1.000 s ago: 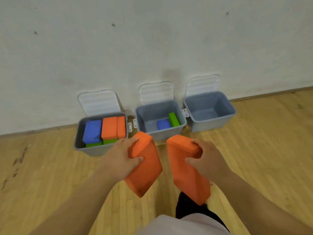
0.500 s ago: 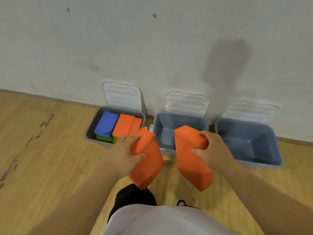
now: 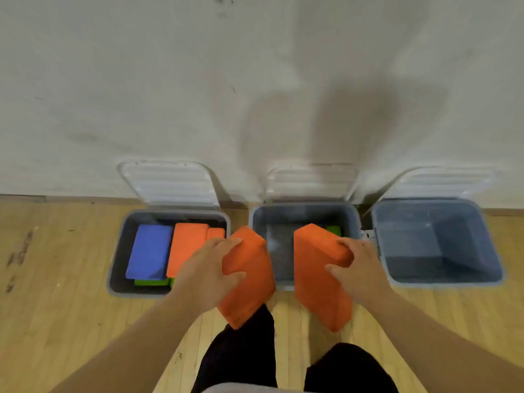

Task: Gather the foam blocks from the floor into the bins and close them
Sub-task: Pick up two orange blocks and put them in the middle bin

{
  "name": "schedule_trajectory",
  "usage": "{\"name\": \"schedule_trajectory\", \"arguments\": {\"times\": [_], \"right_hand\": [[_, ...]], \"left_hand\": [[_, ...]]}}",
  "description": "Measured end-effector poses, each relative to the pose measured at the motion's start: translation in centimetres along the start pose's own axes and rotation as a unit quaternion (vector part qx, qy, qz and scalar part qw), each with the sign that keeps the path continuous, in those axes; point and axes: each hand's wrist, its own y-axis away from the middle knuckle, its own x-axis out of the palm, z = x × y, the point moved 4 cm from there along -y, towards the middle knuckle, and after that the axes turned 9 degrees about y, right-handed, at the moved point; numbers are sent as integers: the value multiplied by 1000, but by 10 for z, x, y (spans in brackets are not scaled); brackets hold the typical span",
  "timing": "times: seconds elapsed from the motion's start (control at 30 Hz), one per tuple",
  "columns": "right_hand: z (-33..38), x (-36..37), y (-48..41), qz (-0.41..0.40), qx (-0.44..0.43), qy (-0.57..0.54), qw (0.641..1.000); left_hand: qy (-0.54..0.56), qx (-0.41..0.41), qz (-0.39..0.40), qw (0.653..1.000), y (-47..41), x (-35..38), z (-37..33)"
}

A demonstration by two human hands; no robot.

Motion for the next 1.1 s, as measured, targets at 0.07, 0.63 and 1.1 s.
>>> {"name": "schedule_trajectory", "arguments": {"times": [0.07, 0.63, 1.1], "right_hand": [[5, 26, -49, 23, 33, -25, 999], [-91, 320, -364, 302, 41, -38, 952], [-130, 257, -269, 389, 18, -284, 876]], "left_hand": [[-8, -1, 23, 1000, -49, -4, 16], [129, -97, 98, 982, -292, 160, 152], [192, -86, 203, 956, -338, 234, 70]]}}
